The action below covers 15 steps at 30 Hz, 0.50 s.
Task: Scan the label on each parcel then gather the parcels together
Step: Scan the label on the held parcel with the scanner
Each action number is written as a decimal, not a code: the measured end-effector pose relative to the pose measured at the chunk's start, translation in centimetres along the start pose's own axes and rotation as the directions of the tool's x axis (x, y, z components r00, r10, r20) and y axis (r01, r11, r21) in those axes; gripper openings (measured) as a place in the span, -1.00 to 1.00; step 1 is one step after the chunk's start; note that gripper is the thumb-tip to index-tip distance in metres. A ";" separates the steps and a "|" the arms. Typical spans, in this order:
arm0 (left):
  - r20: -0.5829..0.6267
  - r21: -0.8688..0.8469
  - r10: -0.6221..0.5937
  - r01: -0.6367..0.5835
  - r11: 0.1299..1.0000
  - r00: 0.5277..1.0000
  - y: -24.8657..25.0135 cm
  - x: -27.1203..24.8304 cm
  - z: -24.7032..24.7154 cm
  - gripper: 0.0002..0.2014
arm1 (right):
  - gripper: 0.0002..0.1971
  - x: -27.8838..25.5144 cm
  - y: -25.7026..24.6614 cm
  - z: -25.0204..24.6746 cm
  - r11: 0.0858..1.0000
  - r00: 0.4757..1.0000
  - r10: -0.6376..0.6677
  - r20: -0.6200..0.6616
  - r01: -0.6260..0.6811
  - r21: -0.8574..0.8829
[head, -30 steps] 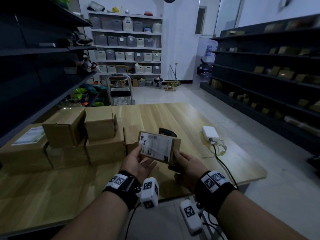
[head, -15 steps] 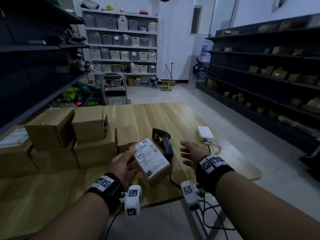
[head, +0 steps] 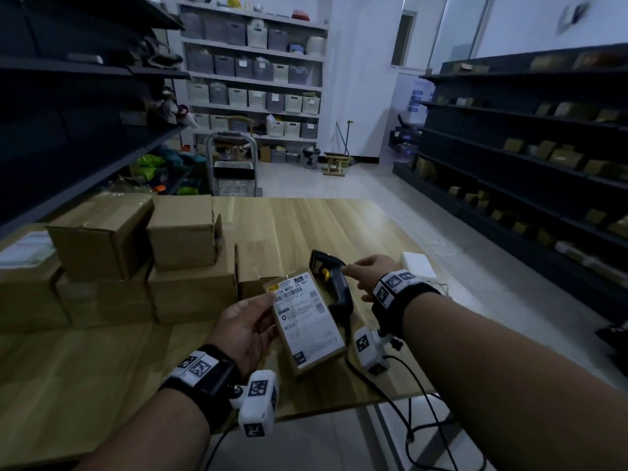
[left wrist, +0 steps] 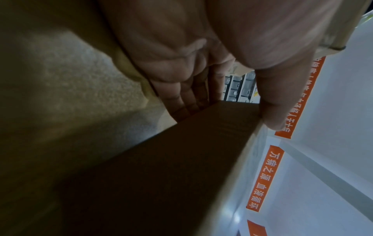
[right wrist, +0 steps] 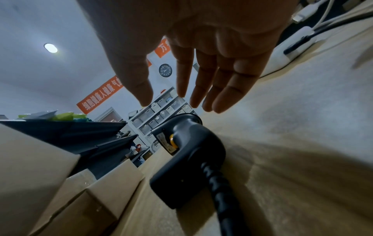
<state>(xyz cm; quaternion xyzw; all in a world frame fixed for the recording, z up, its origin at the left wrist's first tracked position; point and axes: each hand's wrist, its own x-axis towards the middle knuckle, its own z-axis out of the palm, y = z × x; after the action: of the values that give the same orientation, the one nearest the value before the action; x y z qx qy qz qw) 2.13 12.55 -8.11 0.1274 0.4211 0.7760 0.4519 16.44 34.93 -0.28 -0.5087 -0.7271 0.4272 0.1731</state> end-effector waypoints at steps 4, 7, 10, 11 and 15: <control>0.010 0.003 -0.028 0.028 1.000 1.000 -0.1 0.2 -0.3 -0.67 | -0.76 0.4 -0.2 0.7 0.996 1.000 0.012 0.023 -0.010 -0.093; 0.008 0.061 -0.070 0.070 0.996 0.998 0.0 0.2 -0.3 -0.28 | -0.38 0.9 -0.2 1.4 0.992 0.998 0.061 0.015 -0.059 -0.112; -0.049 0.005 -0.056 0.057 0.998 0.997 0.1 0.2 -0.2 -0.26 | -0.24 1.3 0.1 2.0 0.989 0.995 0.101 0.014 -0.099 -0.107; -0.054 -0.015 -0.061 0.060 0.998 0.997 0.1 0.2 -0.1 -0.25 | -0.22 1.4 0.2 2.3 0.989 0.995 0.103 0.008 -0.101 -0.105; -0.069 -0.078 -0.088 0.082 0.994 0.994 0.2 0.4 -0.2 -0.32 | -0.17 1.7 0.2 2.8 0.984 0.994 0.104 0.014 -0.101 -0.147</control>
<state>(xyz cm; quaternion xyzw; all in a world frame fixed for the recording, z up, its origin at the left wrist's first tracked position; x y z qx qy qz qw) 1.72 12.73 -8.15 0.0638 0.4127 0.7755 0.4735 13.95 35.22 -2.35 -0.5521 -0.7313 0.3865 0.1052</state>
